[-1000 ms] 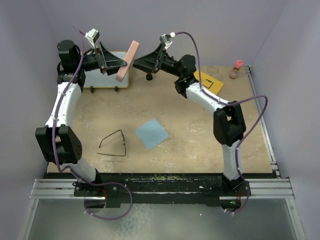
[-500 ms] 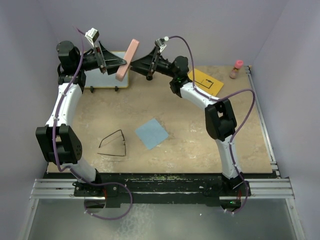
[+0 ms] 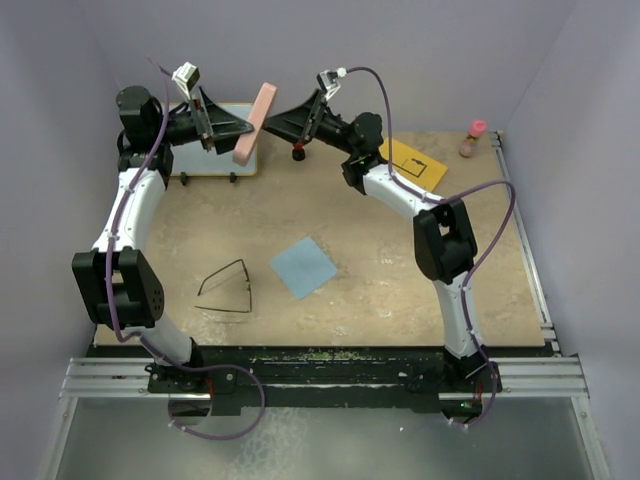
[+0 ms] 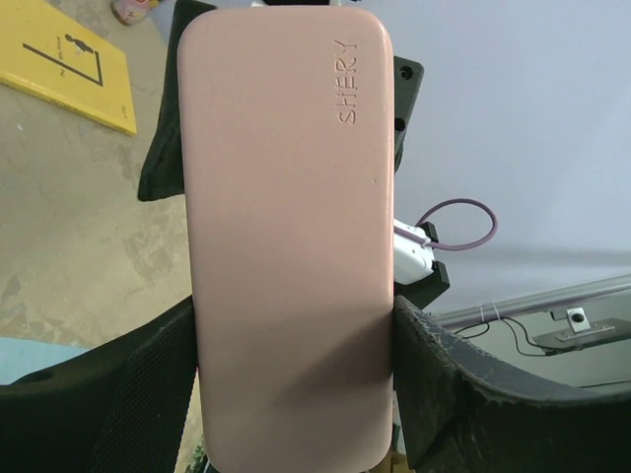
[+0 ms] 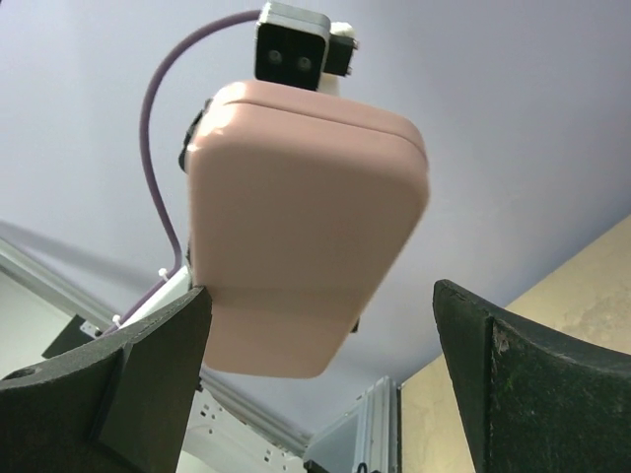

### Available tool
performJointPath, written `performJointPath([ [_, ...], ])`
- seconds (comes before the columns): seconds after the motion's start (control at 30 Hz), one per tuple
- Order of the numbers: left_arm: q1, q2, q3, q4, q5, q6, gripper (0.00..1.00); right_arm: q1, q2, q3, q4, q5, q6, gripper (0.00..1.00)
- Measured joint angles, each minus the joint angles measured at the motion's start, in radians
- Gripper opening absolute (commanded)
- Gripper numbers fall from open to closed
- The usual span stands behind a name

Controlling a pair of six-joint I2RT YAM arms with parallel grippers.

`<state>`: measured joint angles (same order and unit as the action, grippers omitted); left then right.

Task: Organize the sunglasses
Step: Open the sunglasses case.

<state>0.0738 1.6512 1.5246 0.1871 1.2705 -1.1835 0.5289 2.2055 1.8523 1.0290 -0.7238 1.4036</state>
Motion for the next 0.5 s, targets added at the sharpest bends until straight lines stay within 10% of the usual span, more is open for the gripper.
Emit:
performJointPath([
  [0.5, -0.002, -0.008, -0.019, -0.024, 0.0, 0.026, 0.04, 0.003, 0.058, 0.103, 0.058, 0.0, 0.119, 0.9],
])
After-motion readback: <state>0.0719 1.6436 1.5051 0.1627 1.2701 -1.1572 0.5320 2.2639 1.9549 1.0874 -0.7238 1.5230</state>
